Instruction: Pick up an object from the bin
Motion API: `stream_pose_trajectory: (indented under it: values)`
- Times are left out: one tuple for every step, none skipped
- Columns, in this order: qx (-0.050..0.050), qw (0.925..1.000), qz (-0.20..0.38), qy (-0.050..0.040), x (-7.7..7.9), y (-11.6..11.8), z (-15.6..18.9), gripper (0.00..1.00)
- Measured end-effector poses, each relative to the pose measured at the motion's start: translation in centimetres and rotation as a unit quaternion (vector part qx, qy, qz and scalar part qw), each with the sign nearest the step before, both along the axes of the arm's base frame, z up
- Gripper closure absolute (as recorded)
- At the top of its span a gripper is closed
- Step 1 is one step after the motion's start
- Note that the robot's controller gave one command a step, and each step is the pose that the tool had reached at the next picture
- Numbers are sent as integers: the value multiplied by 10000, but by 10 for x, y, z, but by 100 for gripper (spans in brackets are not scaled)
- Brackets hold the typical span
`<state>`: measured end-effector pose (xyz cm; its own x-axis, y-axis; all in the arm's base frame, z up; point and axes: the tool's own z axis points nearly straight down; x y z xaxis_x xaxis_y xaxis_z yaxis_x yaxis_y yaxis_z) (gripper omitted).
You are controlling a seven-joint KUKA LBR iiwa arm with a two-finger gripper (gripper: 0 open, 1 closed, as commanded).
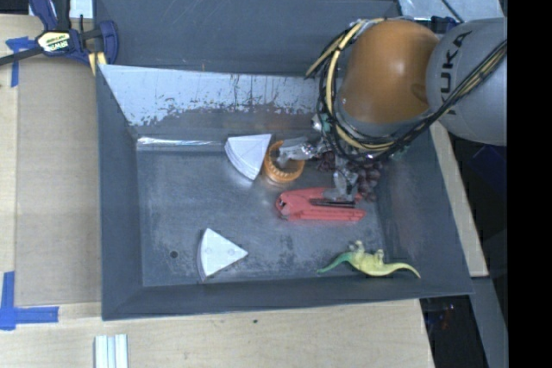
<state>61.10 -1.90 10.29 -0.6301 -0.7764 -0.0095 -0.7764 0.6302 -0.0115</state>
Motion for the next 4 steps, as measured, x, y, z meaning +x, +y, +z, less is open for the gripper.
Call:
stream_pose_trajectory:
  values:
    - [-9, 9993, 370, 3, 2, 14, -13, 0]
    - [-12, 9931, 1173, -35, -19, -18, -26, 0]
    - [-38, 9907, 1359, -24, -25, -14, -28, 0]
    - [-49, 9943, 1067, -56, -35, 17, -29, 0]
